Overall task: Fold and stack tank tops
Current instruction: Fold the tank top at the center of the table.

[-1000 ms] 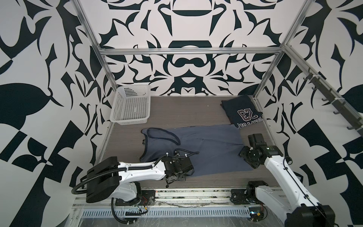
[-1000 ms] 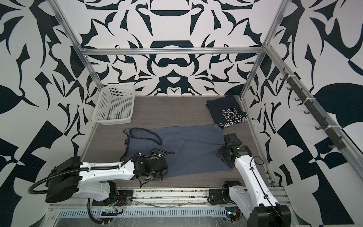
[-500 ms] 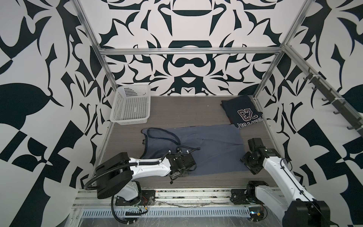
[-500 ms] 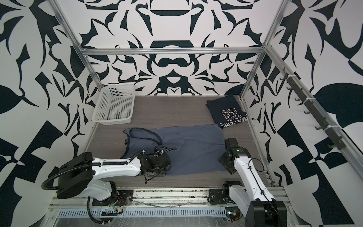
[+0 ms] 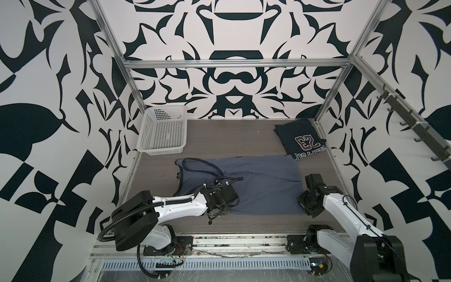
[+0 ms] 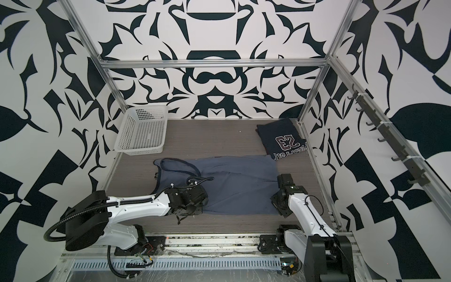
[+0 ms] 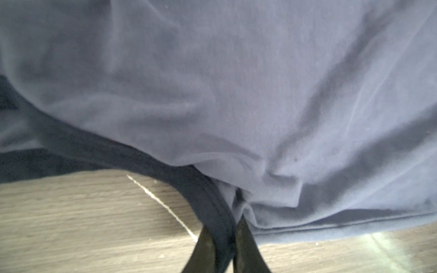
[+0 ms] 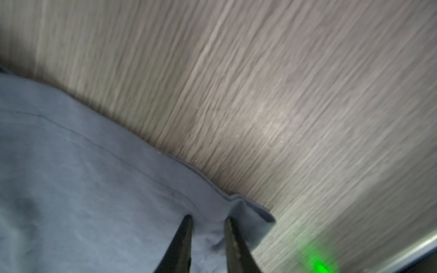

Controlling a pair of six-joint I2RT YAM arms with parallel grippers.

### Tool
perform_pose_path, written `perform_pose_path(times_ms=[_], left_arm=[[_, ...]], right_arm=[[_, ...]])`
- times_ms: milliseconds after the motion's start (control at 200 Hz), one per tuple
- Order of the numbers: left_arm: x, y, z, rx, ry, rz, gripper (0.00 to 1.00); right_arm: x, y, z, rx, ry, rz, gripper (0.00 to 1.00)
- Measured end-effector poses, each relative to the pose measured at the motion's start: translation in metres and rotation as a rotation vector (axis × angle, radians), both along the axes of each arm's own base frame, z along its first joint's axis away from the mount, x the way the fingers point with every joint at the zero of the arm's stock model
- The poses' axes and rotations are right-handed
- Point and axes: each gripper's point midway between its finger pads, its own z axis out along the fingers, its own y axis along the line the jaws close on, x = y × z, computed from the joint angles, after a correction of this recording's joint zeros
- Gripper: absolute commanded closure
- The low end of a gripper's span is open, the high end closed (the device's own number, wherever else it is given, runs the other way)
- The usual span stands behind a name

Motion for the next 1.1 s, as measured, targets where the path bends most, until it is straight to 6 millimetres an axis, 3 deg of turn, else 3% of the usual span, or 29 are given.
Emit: perform_pose_path(times_ms=[180,395,560,790,1100], left_arm=[[0.0,0.0,0.0,0.003,0.0,-0.004,0.87],[-0.001,0.002,0.002,0.017,0.002,-0.02,0.9],[0.004,-0.012,0.026,-0.022,-0.019,-0.047,0.9],[0.026,-0.037,0.066,-0.081,-0.03,-0.071,0.88],[0.088,-0.024,0.057,-0.042,0.039,0.024,0.88]], right_arm=[[0.003,0.0,0.0,0.001,-0.017,-0.012,0.94],[0.003,-0.002,0.005,-0.01,-0.039,-0.005,0.96],[0.006,-0.005,0.019,-0.034,-0.069,0.025,0.99],[0.043,-0.007,0.05,-0.061,-0.106,0.106,1.0],[0.105,-0.008,0.06,-0.076,-0.098,0.214,1.0]])
